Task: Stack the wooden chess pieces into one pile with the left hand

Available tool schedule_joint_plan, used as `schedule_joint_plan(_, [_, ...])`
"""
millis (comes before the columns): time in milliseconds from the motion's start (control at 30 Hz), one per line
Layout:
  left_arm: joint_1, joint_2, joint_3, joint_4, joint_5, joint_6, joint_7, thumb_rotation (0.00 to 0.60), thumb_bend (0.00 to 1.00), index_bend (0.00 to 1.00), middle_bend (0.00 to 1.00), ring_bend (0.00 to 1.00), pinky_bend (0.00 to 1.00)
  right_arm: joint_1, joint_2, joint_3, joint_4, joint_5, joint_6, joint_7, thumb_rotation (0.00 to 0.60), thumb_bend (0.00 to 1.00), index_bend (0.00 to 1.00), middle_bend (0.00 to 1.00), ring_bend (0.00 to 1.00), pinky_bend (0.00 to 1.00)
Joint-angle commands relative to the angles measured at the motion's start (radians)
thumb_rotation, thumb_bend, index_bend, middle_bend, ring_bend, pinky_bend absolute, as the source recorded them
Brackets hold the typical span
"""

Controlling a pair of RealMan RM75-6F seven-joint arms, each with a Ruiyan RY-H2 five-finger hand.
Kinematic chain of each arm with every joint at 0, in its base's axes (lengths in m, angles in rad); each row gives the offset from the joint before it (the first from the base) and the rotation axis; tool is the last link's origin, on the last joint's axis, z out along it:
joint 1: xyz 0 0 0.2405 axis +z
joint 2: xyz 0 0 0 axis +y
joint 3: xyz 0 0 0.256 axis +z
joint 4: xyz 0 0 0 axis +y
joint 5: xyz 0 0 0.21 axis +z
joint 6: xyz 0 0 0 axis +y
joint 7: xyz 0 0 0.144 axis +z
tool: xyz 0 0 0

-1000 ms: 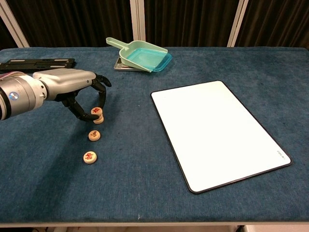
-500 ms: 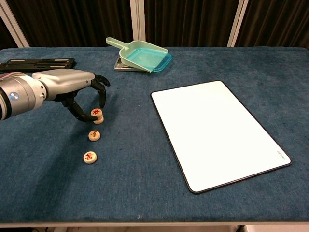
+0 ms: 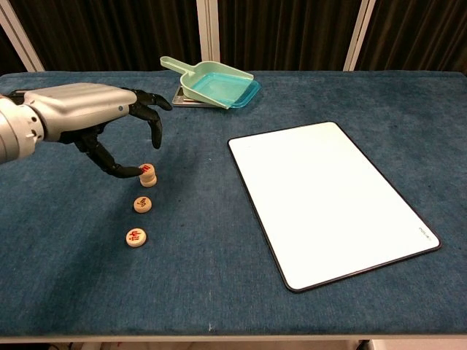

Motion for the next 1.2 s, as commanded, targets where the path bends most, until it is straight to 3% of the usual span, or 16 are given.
schedule_joint_plan(33, [0.012, 0.009, 0.048, -0.002, 0.091, 0.004, 0.0, 0.598, 0.27, 0.41, 0.04, 0.0, 0.0, -0.001, -0.003, -0.003, 0.003, -0.005, 0.003, 0.002, 0.6, 0.19, 0.0, 0.05, 0.0, 0.04])
schedule_joint_plan(533, [0.014, -0.057, 0.082, 0.121, 0.174, -0.04, 0.038, 0.6, 0.29, 0.41, 0.0, 0.0, 0.0, -0.034, -0.001, -0.012, 0.007, -0.012, 0.047, 0.013, 0.6, 0.19, 0.0, 0.04, 0.0, 0.04])
schedule_joint_plan(1200, [0.031, -0.098, 0.063, 0.201, 0.176, -0.076, 0.0, 0.6, 0.31, 0.46, 0.0, 0.0, 0.0, -0.04, 0.001, -0.011, -0.011, -0.02, 0.058, -0.007, 0.6, 0.19, 0.0, 0.04, 0.0, 0.04])
